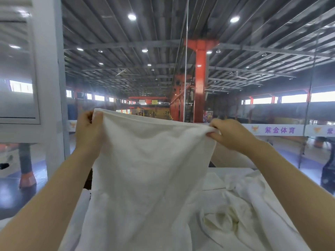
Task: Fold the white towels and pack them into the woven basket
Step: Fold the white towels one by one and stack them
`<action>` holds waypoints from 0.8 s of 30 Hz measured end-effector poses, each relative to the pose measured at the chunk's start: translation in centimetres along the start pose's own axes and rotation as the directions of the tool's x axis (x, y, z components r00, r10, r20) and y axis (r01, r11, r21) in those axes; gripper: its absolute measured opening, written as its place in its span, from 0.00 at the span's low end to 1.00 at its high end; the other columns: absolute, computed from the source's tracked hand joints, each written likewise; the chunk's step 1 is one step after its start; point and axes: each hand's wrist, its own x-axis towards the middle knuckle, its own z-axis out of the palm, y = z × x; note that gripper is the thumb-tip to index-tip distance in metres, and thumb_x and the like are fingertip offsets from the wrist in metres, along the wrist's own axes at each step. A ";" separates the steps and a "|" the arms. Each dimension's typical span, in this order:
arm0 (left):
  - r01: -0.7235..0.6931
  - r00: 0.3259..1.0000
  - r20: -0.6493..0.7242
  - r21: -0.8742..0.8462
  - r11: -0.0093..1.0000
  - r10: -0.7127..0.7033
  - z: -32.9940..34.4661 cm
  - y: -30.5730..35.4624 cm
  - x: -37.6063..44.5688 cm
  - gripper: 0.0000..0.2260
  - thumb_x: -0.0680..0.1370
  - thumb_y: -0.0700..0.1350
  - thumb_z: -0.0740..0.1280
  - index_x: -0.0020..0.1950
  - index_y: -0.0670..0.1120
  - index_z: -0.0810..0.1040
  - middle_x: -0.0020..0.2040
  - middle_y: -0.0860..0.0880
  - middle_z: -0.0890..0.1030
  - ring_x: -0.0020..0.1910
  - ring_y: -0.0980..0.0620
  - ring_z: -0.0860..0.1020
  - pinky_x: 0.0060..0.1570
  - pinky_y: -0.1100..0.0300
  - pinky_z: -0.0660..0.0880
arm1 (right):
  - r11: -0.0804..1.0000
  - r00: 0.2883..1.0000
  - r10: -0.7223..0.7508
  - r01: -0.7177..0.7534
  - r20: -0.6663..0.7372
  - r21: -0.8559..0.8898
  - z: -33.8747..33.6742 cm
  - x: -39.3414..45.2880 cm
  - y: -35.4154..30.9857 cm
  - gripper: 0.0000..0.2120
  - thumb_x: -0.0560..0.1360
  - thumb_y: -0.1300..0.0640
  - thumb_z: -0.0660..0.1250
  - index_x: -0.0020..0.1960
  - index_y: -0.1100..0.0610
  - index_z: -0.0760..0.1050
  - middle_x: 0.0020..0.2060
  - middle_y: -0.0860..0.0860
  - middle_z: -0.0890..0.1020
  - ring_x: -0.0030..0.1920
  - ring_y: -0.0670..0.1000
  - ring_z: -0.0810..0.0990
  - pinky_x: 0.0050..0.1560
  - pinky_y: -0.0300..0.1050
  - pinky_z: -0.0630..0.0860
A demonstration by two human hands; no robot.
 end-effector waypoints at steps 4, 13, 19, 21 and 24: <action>-0.049 0.999 0.015 -0.028 0.998 0.049 0.0 2.8 1.1 0.12 0.76 0.51 0.59 0.38 0.44 0.69 0.35 0.52 0.67 0.34 0.53 0.65 0.35 0.58 0.63 | 0.996 0.984 0.048 -0.034 -0.169 0.081 -3.5 1.9 0.6 0.10 0.80 0.52 0.64 0.53 0.59 0.75 0.43 0.54 0.81 0.43 0.57 0.77 0.39 0.46 0.66; 0.066 0.965 0.250 0.049 0.997 -0.076 -1.2 2.9 2.7 0.17 0.74 0.55 0.61 0.43 0.41 0.76 0.41 0.44 0.74 0.40 0.48 0.72 0.42 0.52 0.68 | 0.873 0.995 0.067 -0.096 0.078 0.478 -7.2 2.0 1.8 0.08 0.71 0.55 0.76 0.42 0.54 0.76 0.35 0.46 0.78 0.34 0.46 0.74 0.37 0.39 0.70; 0.140 0.927 0.339 0.089 0.986 -0.162 -1.5 0.0 1.4 0.09 0.82 0.47 0.61 0.45 0.48 0.78 0.47 0.44 0.79 0.46 0.46 0.75 0.48 0.48 0.72 | 0.796 0.936 -0.032 -0.188 0.349 0.575 -3.1 0.2 2.4 0.10 0.74 0.51 0.73 0.34 0.49 0.80 0.33 0.42 0.79 0.36 0.41 0.76 0.47 0.44 0.71; 0.138 0.927 0.331 0.134 0.981 -0.176 -1.5 -0.6 1.5 0.09 0.81 0.47 0.61 0.46 0.45 0.77 0.47 0.43 0.78 0.46 0.45 0.75 0.48 0.48 0.73 | 0.797 0.944 0.008 -0.206 0.331 0.567 -2.2 0.5 2.5 0.11 0.73 0.52 0.74 0.33 0.47 0.80 0.45 0.44 0.83 0.48 0.44 0.80 0.56 0.47 0.74; 0.056 0.911 0.382 0.261 0.964 -0.156 -1.1 -1.3 1.4 0.11 0.82 0.44 0.59 0.44 0.40 0.74 0.39 0.43 0.71 0.36 0.48 0.69 0.38 0.55 0.65 | 0.788 0.863 -0.003 -0.309 0.505 0.533 -1.3 0.8 2.7 0.13 0.76 0.52 0.71 0.33 0.48 0.76 0.43 0.46 0.84 0.50 0.51 0.82 0.58 0.48 0.78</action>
